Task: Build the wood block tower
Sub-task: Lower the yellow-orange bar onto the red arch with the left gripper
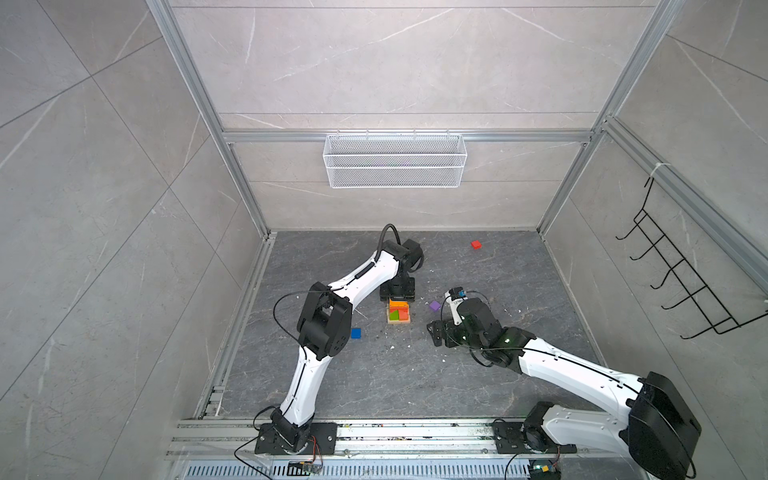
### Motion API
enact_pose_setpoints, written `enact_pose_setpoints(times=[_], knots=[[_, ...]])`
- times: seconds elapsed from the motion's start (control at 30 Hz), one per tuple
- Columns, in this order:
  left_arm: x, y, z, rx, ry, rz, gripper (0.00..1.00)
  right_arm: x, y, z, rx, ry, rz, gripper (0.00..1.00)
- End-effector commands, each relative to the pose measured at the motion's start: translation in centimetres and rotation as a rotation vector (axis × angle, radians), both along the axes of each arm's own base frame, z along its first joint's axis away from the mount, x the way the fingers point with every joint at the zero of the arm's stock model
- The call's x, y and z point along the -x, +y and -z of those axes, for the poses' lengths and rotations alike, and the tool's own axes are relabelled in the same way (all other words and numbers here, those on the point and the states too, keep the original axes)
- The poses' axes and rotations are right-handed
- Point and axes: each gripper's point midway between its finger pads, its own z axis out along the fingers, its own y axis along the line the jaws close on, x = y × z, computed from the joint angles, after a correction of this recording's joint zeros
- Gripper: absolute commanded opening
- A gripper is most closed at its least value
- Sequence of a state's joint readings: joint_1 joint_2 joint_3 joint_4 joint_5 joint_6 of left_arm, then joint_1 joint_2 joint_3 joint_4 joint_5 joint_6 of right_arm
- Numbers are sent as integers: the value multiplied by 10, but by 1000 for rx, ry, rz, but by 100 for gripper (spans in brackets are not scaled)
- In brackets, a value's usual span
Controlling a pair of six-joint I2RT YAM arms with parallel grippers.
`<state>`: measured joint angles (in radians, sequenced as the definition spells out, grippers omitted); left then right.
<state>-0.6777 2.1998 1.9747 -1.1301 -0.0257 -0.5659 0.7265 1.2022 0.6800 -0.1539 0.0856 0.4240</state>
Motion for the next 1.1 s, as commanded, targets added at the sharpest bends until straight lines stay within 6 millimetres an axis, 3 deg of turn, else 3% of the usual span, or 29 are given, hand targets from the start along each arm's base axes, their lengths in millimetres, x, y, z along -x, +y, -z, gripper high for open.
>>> enact_pose_setpoints(times=[0.0, 0.33, 1.07], knots=[[-2, 7, -8, -22, -8, 18, 55, 1, -1, -1, 17, -14, -4, 96], [-3, 8, -4, -33, -3, 18, 55, 0, -1, -1, 20, -11, -6, 96], [-4, 1, -5, -3, 2, 13, 74, 0, -1, -2, 28, -12, -8, 96]])
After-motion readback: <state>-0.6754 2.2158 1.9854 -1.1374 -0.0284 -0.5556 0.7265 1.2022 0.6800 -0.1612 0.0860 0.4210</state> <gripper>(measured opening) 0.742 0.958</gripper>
